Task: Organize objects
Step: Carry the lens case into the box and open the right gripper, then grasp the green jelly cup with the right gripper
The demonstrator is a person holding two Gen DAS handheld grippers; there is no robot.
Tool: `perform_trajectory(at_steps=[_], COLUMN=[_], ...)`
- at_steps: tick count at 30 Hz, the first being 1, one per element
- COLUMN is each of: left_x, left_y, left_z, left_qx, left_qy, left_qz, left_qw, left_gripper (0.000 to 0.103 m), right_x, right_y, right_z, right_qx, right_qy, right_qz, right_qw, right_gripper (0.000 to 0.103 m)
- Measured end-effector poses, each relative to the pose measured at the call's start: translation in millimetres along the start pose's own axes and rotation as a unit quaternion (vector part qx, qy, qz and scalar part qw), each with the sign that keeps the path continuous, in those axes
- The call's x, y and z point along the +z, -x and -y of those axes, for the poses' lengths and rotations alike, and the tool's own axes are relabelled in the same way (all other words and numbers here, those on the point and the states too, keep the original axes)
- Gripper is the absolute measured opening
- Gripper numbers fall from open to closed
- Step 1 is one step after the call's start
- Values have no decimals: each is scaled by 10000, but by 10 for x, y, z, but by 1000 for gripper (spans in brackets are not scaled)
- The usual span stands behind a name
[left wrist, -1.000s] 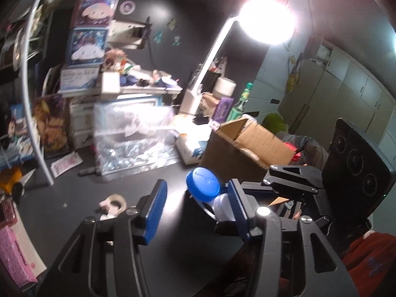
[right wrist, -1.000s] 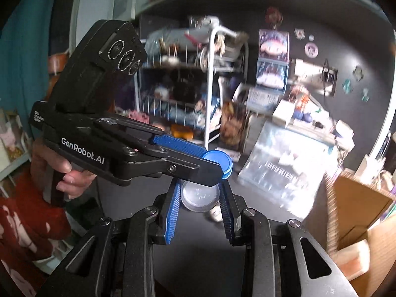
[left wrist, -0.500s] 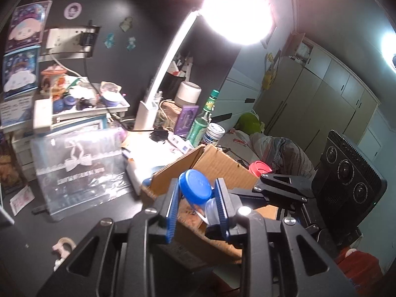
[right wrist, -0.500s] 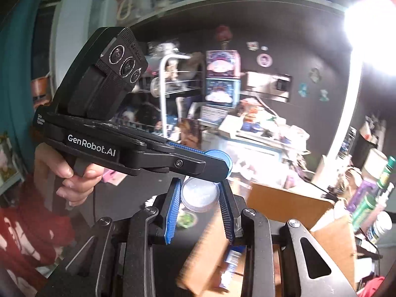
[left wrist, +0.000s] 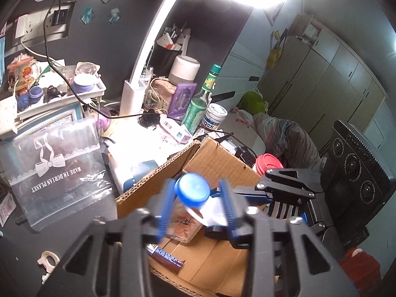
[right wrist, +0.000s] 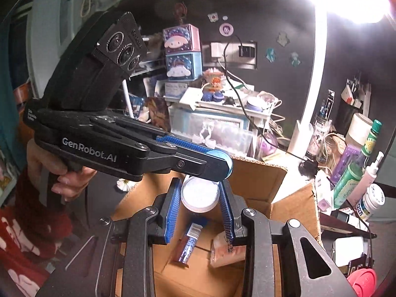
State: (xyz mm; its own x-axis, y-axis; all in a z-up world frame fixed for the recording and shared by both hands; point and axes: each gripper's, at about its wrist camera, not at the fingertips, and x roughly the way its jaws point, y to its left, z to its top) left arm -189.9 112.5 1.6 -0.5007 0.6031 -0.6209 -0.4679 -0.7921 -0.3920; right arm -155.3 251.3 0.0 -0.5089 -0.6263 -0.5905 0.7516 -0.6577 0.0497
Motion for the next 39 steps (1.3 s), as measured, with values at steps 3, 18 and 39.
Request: perform_trajectory(at_steps=[3,18,39], left_x=[-4,-263,-1617], left_y=[86,867,1639], left_z=[26,-150,-1153], left_qx=[184,1092,2463], left_qy=[-133,-99,432], left_qz=[82,775,1390], left_qw=[9997,9909,9582], left_gripper=[77,87,100], right_x=[8,62,-186], right_y=[-18,26,-1154], right_z=[-1,-287,-1826], right_qx=[40,-37,1102], right_qy=[25,307,825], right_qz=[-105,-64,-783], right_qw=[9999,9995,9874], right_gripper=[32,39,40])
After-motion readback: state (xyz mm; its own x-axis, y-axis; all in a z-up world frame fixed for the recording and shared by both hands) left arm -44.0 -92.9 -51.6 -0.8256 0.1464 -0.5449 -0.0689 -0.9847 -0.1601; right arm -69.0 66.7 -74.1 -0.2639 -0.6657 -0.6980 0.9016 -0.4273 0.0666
